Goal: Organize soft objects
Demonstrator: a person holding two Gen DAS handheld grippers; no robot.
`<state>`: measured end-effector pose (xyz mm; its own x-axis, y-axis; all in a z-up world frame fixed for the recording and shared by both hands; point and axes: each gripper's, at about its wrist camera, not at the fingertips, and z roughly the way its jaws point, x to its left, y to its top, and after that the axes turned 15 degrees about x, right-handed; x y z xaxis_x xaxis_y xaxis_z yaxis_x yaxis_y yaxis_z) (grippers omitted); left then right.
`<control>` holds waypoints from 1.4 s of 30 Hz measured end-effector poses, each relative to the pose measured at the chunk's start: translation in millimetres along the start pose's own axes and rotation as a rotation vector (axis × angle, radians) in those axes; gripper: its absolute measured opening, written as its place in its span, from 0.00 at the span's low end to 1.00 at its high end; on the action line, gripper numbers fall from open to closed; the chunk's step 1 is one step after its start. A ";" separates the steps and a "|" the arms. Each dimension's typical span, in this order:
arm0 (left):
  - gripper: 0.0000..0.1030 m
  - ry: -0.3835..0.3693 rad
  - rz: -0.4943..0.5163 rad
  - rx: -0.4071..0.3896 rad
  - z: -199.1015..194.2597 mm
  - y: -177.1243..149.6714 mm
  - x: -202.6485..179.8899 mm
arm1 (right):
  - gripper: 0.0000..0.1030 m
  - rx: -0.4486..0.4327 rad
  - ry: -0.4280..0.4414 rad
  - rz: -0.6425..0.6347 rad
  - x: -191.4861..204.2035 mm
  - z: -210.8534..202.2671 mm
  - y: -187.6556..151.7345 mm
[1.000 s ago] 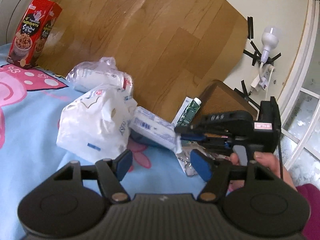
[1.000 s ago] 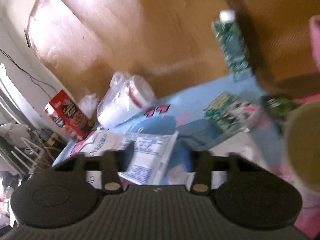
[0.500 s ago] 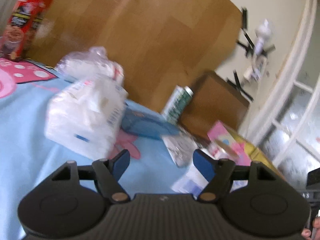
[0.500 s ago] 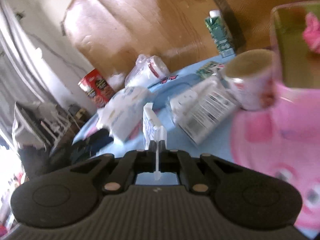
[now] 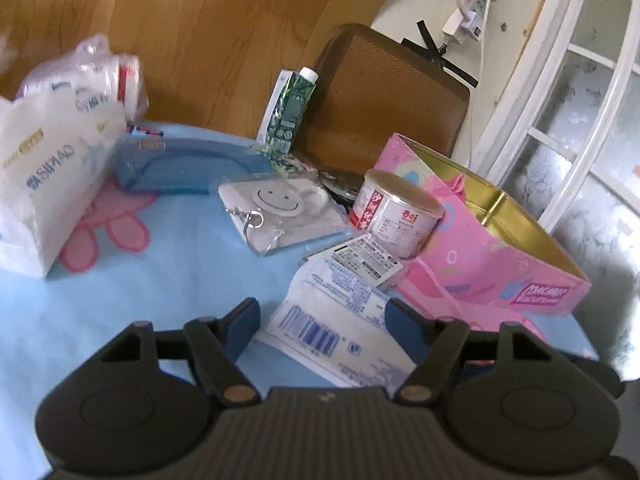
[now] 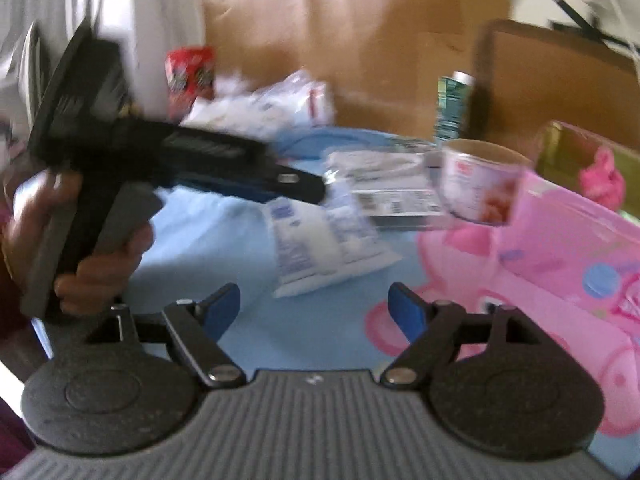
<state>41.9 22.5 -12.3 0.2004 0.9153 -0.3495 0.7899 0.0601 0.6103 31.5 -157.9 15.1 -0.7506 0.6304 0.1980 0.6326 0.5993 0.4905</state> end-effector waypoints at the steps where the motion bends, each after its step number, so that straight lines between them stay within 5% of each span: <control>1: 0.54 -0.006 0.014 0.010 0.6 -0.8 -3.7 | 0.68 0.007 -0.016 -0.021 4.2 4.3 1.6; 7: 0.49 -0.049 0.043 -0.032 -15.0 -0.9 -29.3 | 0.33 -0.054 -0.063 0.037 -13.3 4.8 5.7; 13: 0.45 -0.154 0.171 -0.065 -14.7 19.3 -80.8 | 0.33 -0.208 -0.115 0.090 -40.0 -28.5 -3.0; 17: 0.46 -0.123 0.299 -0.082 -9.2 23.2 -121.3 | 0.33 -0.302 -0.152 0.072 -44.0 -49.7 -6.5; 21: 0.55 -0.116 0.295 -0.089 -13.0 22.7 -118.2 | 0.34 -0.287 -0.150 0.072 -55.8 -55.9 -14.9; 23: 0.64 -0.063 0.251 -0.102 -15.5 23.6 -102.8 | 0.38 -0.238 -0.124 0.078 -58.6 -53.1 -18.5; 27: 0.76 0.030 0.090 -0.087 -4.3 42.5 -54.6 | 0.76 -0.148 -0.060 0.135 -71.8 -36.7 -17.0; 29: 0.76 0.035 0.028 -0.064 5.8 51.3 -35.4 | 0.83 -0.121 -0.027 0.169 -75.4 -25.5 -10.8; 32: 0.65 0.012 0.029 -0.037 21.0 58.9 -29.5 | 0.83 -0.037 -0.009 0.185 -76.6 -4.3 5.2; 35: 0.32 -0.037 0.101 0.028 34.3 53.6 -41.2 | 0.81 -0.002 -0.006 0.160 -68.3 10.8 13.9; 36: 0.20 -0.061 0.119 0.046 37.7 51.2 -46.0 | 0.68 -0.006 -0.021 0.140 -65.0 13.1 17.3; 37: 0.17 -0.091 0.139 0.061 39.3 46.8 -51.1 | 0.49 -0.009 -0.040 0.117 -61.1 15.0 19.6; 42: 0.19 -0.081 0.227 0.043 29.6 24.4 -77.8 | 0.30 -0.071 -0.081 0.087 -53.2 7.2 16.5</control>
<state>62.7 -59.1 8.7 0.4197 0.8684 -0.2639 0.7432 -0.1619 0.6492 83.3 -177.9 6.5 -0.6736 0.7180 0.1752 0.6778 0.5057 0.5337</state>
